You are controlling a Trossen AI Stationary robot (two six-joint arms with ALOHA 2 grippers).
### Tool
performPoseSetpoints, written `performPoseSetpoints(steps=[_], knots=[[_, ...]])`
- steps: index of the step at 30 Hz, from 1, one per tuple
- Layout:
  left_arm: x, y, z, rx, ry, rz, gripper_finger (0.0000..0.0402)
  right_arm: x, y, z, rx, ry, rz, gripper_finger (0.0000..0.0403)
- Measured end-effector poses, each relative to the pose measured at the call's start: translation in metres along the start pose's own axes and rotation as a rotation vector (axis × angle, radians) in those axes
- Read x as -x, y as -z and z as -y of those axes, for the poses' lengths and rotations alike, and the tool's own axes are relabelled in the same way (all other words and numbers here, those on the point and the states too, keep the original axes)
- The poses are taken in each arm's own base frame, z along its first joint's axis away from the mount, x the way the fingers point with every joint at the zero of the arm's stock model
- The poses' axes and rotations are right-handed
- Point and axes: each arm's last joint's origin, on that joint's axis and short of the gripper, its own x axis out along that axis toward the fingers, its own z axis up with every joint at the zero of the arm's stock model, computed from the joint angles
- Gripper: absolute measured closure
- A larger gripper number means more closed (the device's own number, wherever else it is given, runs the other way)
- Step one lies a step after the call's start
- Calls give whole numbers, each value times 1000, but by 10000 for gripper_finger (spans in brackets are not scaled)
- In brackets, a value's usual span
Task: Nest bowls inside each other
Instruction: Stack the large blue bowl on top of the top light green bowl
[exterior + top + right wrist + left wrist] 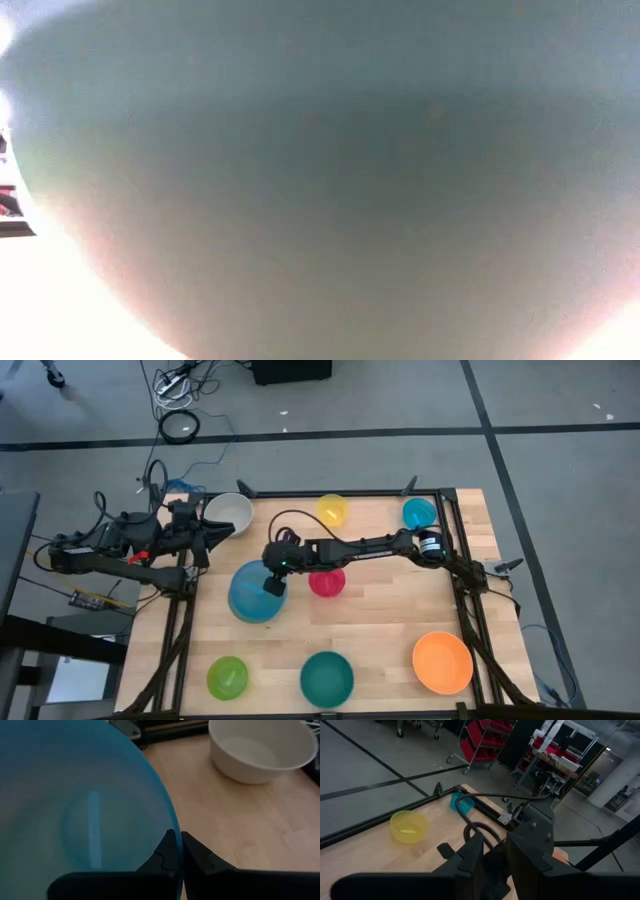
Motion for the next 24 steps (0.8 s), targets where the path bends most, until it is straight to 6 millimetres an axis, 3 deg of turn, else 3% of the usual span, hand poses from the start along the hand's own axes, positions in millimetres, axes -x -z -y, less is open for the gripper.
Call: performPoseSetpoints(steps=[7,14,19,24], knots=[[0,2,-1,-11,-13,-21,310,4,3,0,33,-14,-66,327],[0,6,-4,-25,-36,-57,310,26,7,9,98,146,-190,257],[0,7,-5,-32,-43,-67,310,51,-6,0,175,211,-133,248],[0,7,-5,-38,-41,-65,310,66,-27,-15,178,190,62,252]])
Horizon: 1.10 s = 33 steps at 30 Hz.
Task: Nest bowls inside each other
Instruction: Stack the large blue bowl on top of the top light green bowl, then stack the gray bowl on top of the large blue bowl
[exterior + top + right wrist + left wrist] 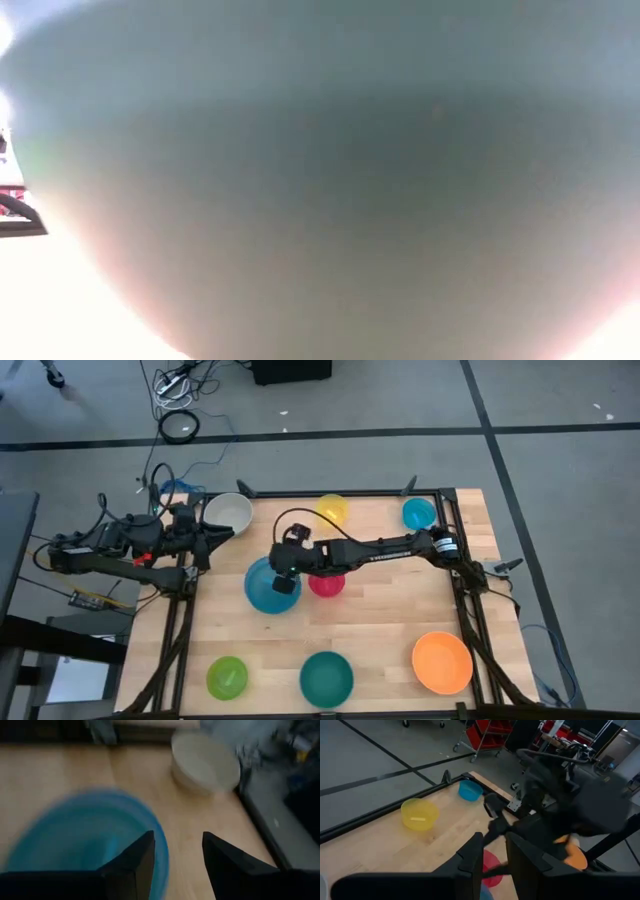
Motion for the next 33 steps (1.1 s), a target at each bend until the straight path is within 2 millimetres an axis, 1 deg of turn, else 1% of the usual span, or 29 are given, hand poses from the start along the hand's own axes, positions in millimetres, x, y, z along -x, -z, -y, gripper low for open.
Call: performPoseSetpoints(steps=[2,4,6,9,11,14,15,17,21,26,30,33], knots=[[0,0,0,-7,2,3,310,-2,-9,-3,-42,-32,100,252],[0,-1,1,-7,7,11,310,-12,-13,-4,-82,-63,174,252],[0,-2,1,-5,11,18,310,-28,-6,-1,-102,-58,162,253],[0,-2,2,-9,15,23,310,-52,7,10,-192,-46,114,255],[0,-2,2,-14,15,23,310,-60,11,20,-269,-76,86,257],[0,-2,2,-34,15,23,310,-75,18,27,-337,-101,66,263],[0,-2,2,-37,15,22,310,-78,23,28,-331,-100,35,264],[0,-2,1,-40,15,21,310,-86,28,25,-341,-108,32,268],[0,-2,1,-45,14,16,310,-89,31,22,-368,-146,19,275],[0,0,0,-53,6,3,310,-93,42,11,-350,-158,-49,283],[0,2,-1,-60,-6,-16,310,-89,47,0,-320,-165,-96,288],[0,2,-1,-60,-8,-20,310,-87,48,-4,-276,-129,-99,290]])
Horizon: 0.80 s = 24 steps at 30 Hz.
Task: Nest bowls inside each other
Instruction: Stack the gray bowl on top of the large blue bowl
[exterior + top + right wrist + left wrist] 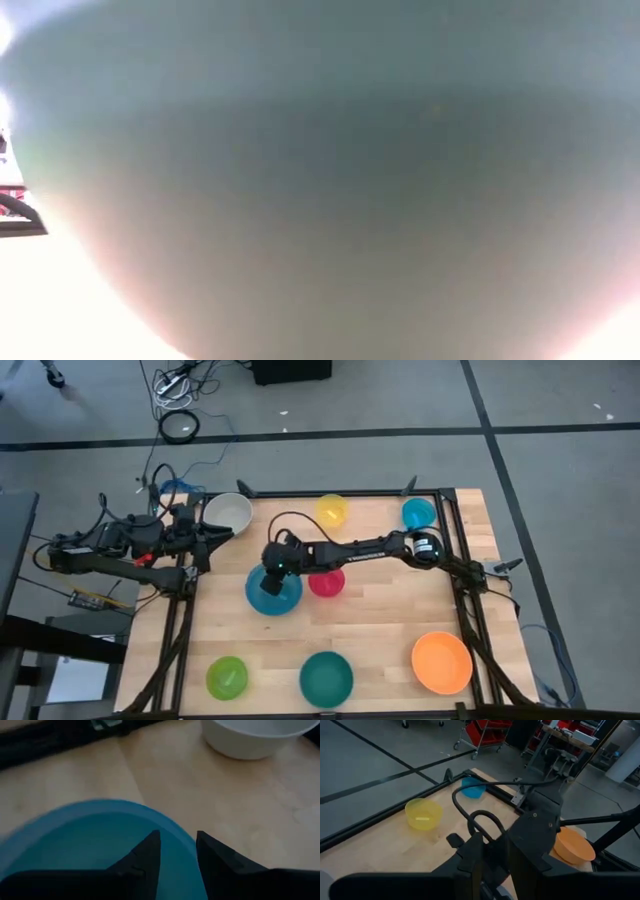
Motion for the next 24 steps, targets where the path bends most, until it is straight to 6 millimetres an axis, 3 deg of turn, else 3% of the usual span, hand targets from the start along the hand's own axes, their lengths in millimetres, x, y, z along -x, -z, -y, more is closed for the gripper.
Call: performPoseSetpoints(steps=[4,10,16,20,24], knots=[[0,0,0,2,1,2,310,13,-14,-1,32,2,60,293],[2,2,-1,-7,11,-26,310,67,-45,6,160,85,105,294],[4,11,-9,-58,-58,-110,310,160,-64,12,322,238,62,298],[5,23,-17,-129,-151,-221,310,233,-54,17,328,299,-34,302],[3,36,-24,-291,-247,-324,310,309,-43,16,277,256,-20,305]])
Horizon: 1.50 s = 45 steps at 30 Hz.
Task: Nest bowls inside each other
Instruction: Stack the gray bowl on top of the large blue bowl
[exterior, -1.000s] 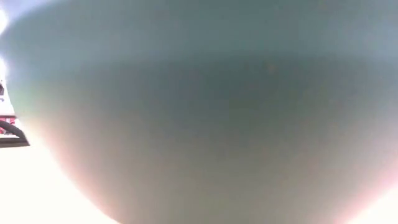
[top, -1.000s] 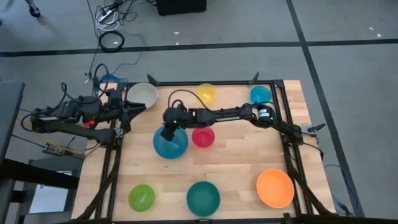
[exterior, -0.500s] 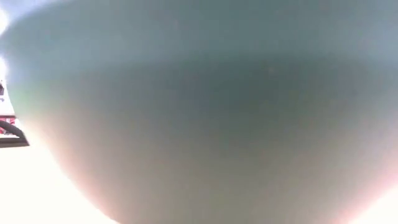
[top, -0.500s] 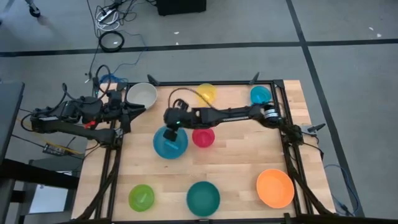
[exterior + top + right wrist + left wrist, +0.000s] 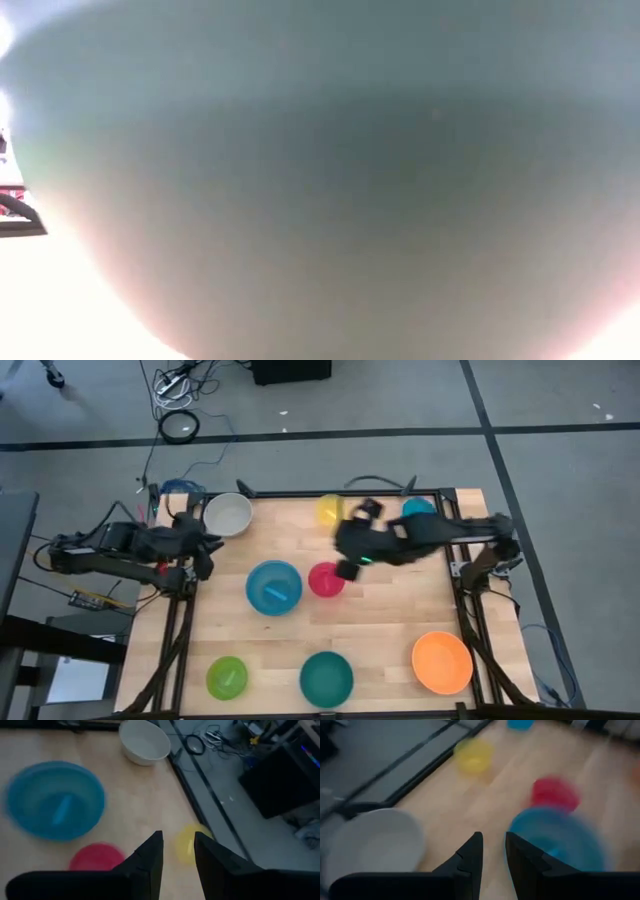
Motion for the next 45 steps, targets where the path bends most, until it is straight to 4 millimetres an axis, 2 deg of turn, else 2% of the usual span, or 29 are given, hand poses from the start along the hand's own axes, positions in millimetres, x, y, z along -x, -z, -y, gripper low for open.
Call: performPoseSetpoints(steps=[3,6,8,11,15,20,23,27,32,39,45], knots=[[-11,9,3,-213,-7,-114,310,44,11,3,-60,-76,40,305],[-27,17,11,-396,18,-237,311,78,20,4,-114,-130,98,306],[-39,20,16,-489,-28,-286,312,90,23,1,-121,-133,131,308],[-55,21,19,-580,-144,-353,312,98,28,-8,-81,-112,148,309],[-77,19,17,-640,-250,-478,312,93,33,-15,-29,-77,115,309],[-100,16,3,-662,-305,-634,312,79,41,-18,-35,-39,37,309],[-111,13,-8,-645,-283,-700,312,70,49,-21,-61,-16,-8,305],[-122,6,-25,-595,-195,-676,312,60,61,-24,-80,24,-71,292],[-126,2,-41,-577,-91,-643,312,48,75,-32,-88,52,-136,271],[-126,2,-57,-614,-96,-668,312,33,99,-39,-74,100,-258,245],[-125,3,-64,-603,-97,-679,312,21,124,-41,-142,136,-350,236]])
